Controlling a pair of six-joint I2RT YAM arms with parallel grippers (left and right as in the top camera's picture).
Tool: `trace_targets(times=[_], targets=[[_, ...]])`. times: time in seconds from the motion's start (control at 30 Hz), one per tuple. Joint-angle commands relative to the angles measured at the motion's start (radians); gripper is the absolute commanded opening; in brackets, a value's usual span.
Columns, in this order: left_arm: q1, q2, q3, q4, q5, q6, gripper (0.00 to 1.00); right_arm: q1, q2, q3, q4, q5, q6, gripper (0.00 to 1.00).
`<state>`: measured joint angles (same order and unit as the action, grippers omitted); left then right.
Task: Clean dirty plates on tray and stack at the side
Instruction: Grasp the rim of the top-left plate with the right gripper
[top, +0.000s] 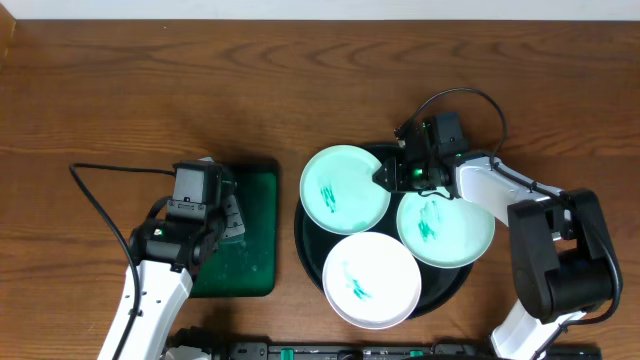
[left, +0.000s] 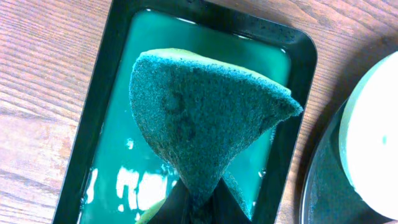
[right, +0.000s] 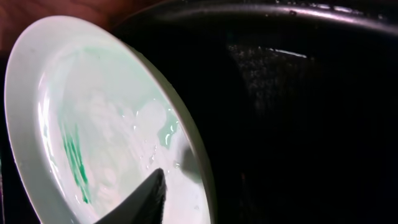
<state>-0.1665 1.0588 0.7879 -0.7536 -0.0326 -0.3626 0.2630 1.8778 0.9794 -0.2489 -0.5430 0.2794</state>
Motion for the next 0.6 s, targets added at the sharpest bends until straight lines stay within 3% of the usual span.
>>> trace_targets(times=[0.0, 0.33, 0.57], targets=[[0.000, -0.001, 0.021, 0.000, -0.006, -0.002, 0.07, 0.012, 0.021, -0.033, -0.021, -0.021, 0.021, 0.32], [0.000, -0.001, 0.021, 0.000, -0.006, -0.001, 0.07, 0.013, 0.021, -0.033, 0.004, -0.068, 0.020, 0.26], [0.000, -0.001, 0.021, 0.000, -0.006, -0.001, 0.07, 0.013, 0.021, -0.033, 0.023, -0.087, 0.021, 0.02]])
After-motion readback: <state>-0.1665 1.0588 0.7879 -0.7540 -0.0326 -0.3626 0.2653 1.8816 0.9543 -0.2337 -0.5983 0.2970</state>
